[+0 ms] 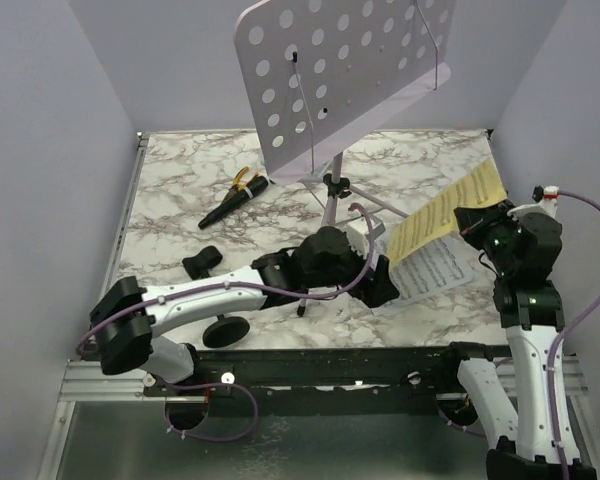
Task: Set up the instrument practice props
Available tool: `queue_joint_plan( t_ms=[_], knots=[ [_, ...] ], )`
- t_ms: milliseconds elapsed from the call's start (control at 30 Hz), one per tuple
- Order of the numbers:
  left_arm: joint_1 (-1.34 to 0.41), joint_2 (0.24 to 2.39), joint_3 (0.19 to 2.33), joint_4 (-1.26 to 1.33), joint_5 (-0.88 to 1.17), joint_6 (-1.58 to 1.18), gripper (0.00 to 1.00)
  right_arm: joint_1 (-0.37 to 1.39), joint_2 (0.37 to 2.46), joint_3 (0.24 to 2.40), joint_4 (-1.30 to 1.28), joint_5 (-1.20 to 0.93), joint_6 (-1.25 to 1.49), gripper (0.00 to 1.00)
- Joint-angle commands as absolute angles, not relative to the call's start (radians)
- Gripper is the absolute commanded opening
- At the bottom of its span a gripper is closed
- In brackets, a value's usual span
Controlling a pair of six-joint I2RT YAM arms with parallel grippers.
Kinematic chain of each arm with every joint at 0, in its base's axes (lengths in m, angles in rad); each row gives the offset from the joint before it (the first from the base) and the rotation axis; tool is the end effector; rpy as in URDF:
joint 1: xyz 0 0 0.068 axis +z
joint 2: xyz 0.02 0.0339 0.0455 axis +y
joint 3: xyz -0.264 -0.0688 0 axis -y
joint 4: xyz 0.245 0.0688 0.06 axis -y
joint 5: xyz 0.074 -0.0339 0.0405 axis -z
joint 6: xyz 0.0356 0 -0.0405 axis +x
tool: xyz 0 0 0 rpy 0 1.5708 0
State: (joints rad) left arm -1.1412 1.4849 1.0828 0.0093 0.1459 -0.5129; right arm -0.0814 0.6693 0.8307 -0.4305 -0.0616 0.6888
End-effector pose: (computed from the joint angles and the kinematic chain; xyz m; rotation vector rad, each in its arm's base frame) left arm 0.1399 -0.3178 0.2941 0.7708 2.0296 -1.1735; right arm 0.1504 -0.0101 0.3468 0.6604 1.7459 0.4798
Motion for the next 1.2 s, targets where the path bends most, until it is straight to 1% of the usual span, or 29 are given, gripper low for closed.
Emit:
queue_joint_plan(
  t_ms=[0,133,167,200,300,367,467,567,667,733,800,900,967,1100,1167],
  knots=[
    [-1.117,1.316,1.014,0.019,0.247,-0.505,0.86,-0.082,0.629,0.901,-0.43,-0.549,0.466,0.01],
    [-1.108,1.149,0.984,0.002,0.321,-0.503,0.87,-0.081,0.629,0.987,-0.422,-1.001,0.377,0.01],
    [-1.108,1.114,0.975,0.002,0.342,-0.499,0.88,-0.081,0.625,0.998,-0.406,-1.149,0.361,0.01],
    [-1.108,1.065,0.97,0.002,0.367,-0.497,0.88,-0.073,0.618,1.011,-0.387,-1.241,0.355,0.0],
    [-1.107,0.946,0.983,0.002,0.449,-0.49,0.87,-0.047,0.606,1.056,-0.337,-1.387,0.404,0.01],
    [-1.108,0.861,0.985,0.002,0.463,-0.494,0.87,-0.021,0.606,1.07,-0.267,-1.48,0.463,0.01],
    [-1.108,0.739,0.971,-0.027,0.406,-0.503,0.88,0.03,0.609,1.102,-0.232,-1.515,0.474,0.0],
    [-1.108,0.666,0.967,-0.081,0.27,-0.538,0.89,0.037,0.638,1.158,-0.215,-1.528,0.486,0.01],
    [-1.108,0.637,0.95,-0.117,0.121,-0.589,0.88,0.044,0.647,1.159,-0.095,-1.529,0.586,0.01],
    [-1.108,0.64,0.935,-0.115,0.113,-0.609,0.88,0.044,0.649,1.15,-0.031,-1.52,0.645,0.01],
    [-1.108,0.67,0.934,-0.093,0.179,-0.63,0.87,0.044,0.649,1.134,0.039,-1.513,0.692,0.0],
    [-1.108,0.749,0.942,-0.008,0.364,-0.646,0.8,0.044,0.65,1.102,0.119,-1.508,0.753,0.01],
    [-1.108,0.796,0.961,-0.005,0.428,-0.64,0.72,0.044,0.649,1.078,0.167,-1.501,0.776,0.01],
    [-1.108,0.814,0.956,-0.005,0.432,-0.625,0.58,0.044,0.655,1.064,0.157,-1.49,0.749,0.0],
    [-1.107,0.802,0.946,-0.005,0.413,-0.616,0.55,0.043,0.658,1.058,0.148,-1.483,0.737,0.01]
  ],
)
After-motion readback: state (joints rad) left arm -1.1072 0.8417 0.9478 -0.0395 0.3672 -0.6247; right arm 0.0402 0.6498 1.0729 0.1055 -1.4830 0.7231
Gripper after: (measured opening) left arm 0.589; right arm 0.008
